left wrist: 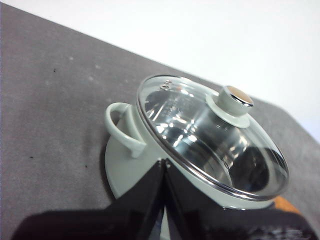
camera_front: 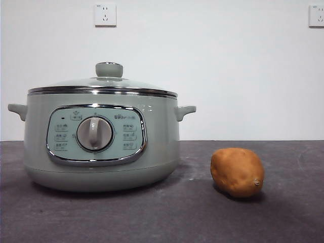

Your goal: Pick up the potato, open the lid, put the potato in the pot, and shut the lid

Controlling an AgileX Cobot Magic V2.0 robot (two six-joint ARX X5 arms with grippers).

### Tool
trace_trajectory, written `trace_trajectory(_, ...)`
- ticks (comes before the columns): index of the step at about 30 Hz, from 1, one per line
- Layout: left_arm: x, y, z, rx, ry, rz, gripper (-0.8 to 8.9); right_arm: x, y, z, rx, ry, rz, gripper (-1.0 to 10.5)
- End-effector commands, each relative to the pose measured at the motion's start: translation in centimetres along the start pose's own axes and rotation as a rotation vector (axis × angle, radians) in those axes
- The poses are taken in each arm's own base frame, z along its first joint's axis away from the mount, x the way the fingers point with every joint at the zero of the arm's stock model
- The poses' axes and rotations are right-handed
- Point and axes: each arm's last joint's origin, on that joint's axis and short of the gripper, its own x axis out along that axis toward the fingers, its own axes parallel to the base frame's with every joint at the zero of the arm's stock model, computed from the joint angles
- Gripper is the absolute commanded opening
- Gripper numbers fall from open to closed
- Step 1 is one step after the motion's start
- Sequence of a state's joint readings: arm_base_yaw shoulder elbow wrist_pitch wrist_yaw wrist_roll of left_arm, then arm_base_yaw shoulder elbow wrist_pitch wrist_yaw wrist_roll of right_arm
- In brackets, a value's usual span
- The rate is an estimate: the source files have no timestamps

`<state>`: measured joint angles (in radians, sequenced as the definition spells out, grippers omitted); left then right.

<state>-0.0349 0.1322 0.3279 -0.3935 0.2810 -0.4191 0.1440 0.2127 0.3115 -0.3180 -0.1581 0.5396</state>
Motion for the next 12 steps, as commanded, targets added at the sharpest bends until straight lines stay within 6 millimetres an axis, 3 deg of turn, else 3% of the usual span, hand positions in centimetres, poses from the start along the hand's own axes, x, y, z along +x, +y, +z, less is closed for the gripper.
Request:
trace_trajectory(1, -0.1, -0.7, 1.3, 0.086, 0.026, -0.014, -0.06, -0.2, 1.1, 1.8, -0.102, 0.009, -0.001, -0.1)
trace_trajectory(12, 1.2, -3.1, 6.8, 0.207, 0.287, -0.094, -0.04, 1.0, 5.1, 7.7, -0.248, 0.227, 0.116, 0.0)
